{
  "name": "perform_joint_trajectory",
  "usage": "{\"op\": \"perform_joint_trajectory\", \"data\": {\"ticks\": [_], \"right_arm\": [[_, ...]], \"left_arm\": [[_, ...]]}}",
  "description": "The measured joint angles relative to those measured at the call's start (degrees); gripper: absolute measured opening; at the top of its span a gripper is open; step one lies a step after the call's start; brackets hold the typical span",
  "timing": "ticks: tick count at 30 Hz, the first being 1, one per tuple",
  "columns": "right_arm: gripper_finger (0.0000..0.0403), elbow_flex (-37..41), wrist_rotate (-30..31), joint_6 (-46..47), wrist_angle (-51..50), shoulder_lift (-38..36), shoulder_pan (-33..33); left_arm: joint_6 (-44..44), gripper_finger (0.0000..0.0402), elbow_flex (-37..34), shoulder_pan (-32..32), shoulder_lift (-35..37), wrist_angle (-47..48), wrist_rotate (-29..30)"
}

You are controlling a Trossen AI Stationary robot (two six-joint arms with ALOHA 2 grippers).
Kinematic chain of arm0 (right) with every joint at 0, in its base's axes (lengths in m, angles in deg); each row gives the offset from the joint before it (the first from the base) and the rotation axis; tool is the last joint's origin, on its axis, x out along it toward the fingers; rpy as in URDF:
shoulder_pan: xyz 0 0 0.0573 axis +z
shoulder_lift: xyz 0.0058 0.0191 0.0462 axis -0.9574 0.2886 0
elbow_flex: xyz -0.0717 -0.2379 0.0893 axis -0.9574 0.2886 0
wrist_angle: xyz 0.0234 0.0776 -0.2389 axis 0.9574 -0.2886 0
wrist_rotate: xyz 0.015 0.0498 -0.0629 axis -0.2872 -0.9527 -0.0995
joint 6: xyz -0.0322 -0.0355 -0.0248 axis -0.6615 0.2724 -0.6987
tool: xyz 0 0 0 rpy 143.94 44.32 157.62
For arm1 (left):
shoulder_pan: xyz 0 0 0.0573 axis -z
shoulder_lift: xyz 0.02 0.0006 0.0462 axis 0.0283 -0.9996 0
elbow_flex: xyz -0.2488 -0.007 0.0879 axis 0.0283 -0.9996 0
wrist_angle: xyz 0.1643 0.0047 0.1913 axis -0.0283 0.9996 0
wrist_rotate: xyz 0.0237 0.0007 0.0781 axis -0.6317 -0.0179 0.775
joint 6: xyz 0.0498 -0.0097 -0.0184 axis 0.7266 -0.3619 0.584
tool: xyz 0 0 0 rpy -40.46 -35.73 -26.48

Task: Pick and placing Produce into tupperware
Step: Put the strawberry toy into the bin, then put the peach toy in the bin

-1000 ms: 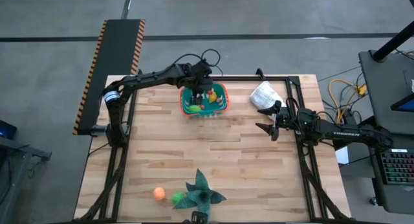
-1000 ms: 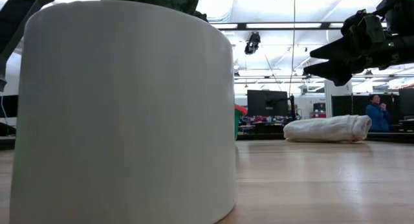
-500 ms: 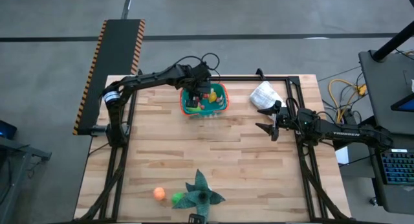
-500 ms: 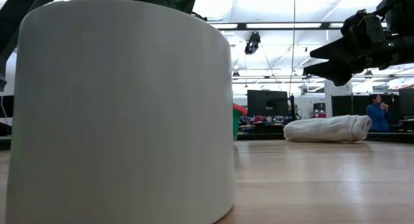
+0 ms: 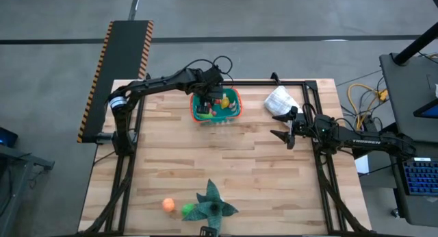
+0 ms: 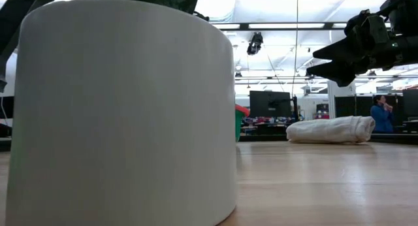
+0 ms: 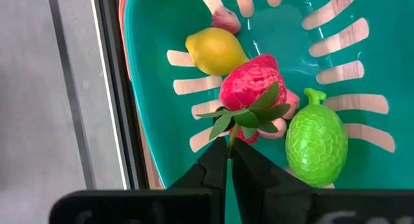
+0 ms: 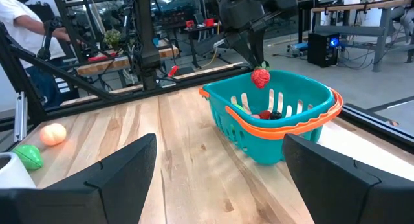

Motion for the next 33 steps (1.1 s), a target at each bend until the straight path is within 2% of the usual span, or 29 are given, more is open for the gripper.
{"op": "perform_joint_trajectory", "data": {"ticks": [9,19,26,30,33], "right_arm": [[0.0327,0.0,0.0,0.0,0.0,0.0,0.0],[0.0327,0.0,0.0,0.0,0.0,0.0,0.0],[0.0327,0.0,0.0,0.0,0.0,0.0,0.0],[0.0327,0.0,0.0,0.0,0.0,0.0,0.0],[0.0327,0.0,0.0,-0.1,0.0,0.0,0.0]], "left_arm": [[0.0,0.0003,0.0,0.1,0.0,0.1,0.0],[0.0,0.0090,0.2,0.1,0.0,0.0,0.0],[0.0,0.0098,0.7,0.8,3.3,-1.0,-0.4],[-0.4,0.0098,0.7,1.2,7.8,-2.1,-4.7],[-1.5,0.0099,0.7,1.2,12.1,-2.9,-16.7]]}}
